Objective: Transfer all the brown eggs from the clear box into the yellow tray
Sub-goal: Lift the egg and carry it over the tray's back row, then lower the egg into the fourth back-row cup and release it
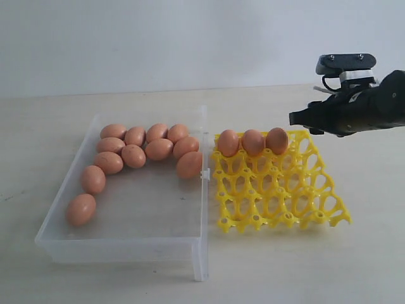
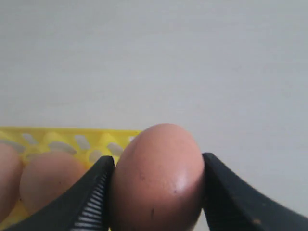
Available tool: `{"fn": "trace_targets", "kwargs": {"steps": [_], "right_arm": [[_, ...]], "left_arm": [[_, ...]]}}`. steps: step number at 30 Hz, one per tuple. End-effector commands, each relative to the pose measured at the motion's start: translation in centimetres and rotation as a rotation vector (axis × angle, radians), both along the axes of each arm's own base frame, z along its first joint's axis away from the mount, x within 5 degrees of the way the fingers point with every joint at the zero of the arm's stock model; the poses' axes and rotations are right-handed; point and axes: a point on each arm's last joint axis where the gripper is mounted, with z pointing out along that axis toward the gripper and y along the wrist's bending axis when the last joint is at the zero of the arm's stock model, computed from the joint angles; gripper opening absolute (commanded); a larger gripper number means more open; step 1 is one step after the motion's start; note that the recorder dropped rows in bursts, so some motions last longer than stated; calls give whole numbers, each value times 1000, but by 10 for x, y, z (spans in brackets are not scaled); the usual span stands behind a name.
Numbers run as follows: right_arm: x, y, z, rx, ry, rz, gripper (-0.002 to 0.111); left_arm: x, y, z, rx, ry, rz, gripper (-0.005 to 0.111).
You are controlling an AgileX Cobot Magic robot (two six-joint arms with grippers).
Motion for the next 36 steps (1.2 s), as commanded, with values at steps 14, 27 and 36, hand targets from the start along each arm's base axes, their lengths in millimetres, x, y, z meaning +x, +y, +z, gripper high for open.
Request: {"fn": "trace_targets", "kwargs": {"steps": [14,27,36], "right_arm": [[15,12,-15,-11,32,35,0],[18,11,-32,-19,46,30,0],[19,11,-36,-21,45,28,0]], "left_arm": [[0,0,3,-7,-23,1,0],[0,0,3,-7,-23,1,0],[0,0,3,-7,-23,1,0]]}}
